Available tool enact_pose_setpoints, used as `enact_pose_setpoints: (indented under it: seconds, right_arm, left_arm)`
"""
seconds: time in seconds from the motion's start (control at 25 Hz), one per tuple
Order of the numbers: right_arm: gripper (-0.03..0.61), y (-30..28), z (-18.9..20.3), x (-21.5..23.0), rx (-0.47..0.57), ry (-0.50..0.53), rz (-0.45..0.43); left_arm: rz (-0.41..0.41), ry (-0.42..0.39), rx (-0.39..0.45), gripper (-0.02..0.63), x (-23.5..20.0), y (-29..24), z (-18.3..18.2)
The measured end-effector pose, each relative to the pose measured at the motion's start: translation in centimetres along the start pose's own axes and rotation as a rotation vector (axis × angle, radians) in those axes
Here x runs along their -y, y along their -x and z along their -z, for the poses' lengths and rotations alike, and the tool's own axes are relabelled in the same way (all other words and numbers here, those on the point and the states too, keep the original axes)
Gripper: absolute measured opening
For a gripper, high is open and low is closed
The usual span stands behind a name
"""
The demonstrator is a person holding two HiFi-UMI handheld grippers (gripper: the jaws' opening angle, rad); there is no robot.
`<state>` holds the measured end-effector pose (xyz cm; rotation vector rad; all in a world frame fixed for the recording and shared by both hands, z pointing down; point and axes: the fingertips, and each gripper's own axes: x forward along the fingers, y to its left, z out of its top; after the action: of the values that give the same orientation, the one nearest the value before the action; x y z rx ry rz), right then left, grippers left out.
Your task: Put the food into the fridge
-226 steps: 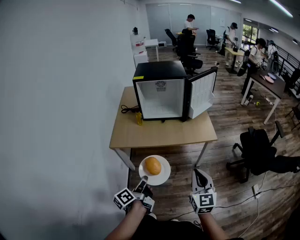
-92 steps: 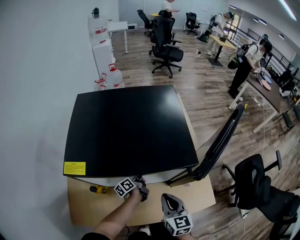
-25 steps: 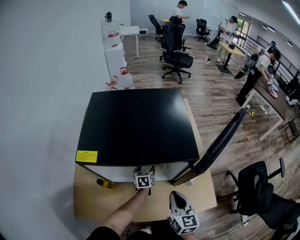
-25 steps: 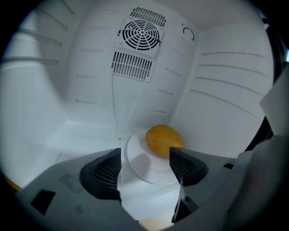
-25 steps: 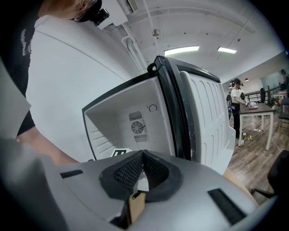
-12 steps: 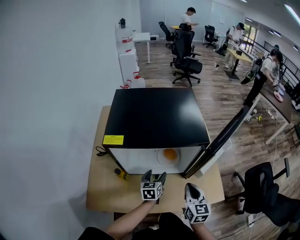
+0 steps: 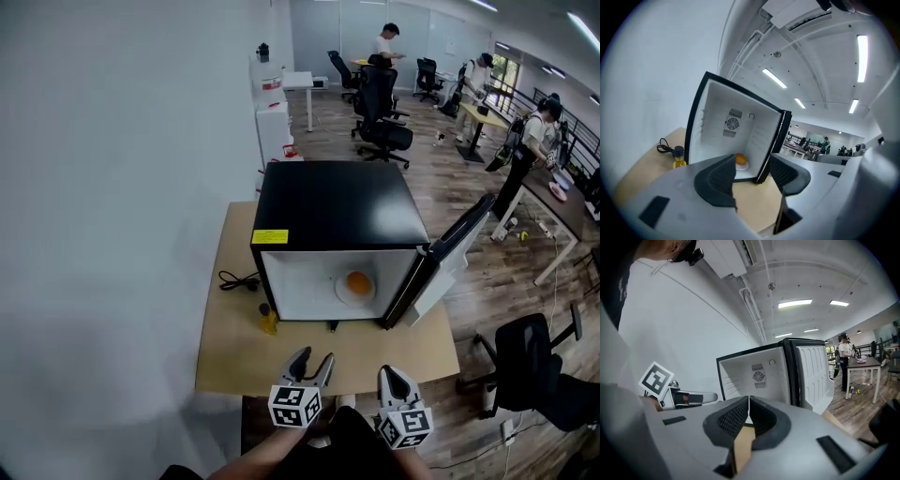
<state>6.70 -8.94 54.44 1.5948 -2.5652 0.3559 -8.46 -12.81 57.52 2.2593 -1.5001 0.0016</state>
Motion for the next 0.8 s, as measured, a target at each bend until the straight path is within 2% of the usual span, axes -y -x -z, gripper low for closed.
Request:
enact_pose_setpoints:
  seconds: [0.08, 0.2, 0.32, 0.52, 0.72, 0.8]
  right_arm:
    - [0.061, 1.3, -0.4, -0.8, -0.001, 0.010, 0.008]
    - [0.060, 3.3, -0.8, -1.9, -0.001, 0.018, 0.015]
    - [0.060, 5.0, -0.7, -3.1, -0.014, 0.036, 0.007]
    - [0.060, 5.0, -1.5, -3.4, -0.005, 0.120, 0.012]
    - [0.060, 5.2, -2.8, -2.9, 0.024, 0.124, 0.007]
    - [0.060, 5.2, -3.7, -2.7, 0.045, 0.112, -0.009]
  left_arm:
    - [0.007, 0.020, 0.026, 0.130, 1.0, 3.0, -1.1]
    - [0.027, 0.031, 0.051, 0.031, 2.8, 6.9, -1.9]
    - [0.035, 0.036, 0.092, 0.023, 4.1, 10.1, -1.7]
    - [0.009, -0.067, 0.122, 0.023, 4.1, 11.5, -1.4]
    - [-0.030, -0.014, 0.116, 0.023, 3.6, 11.7, -0.5]
    - [-0.042, -0.030, 0.119, 0.023, 4.0, 11.5, -0.9]
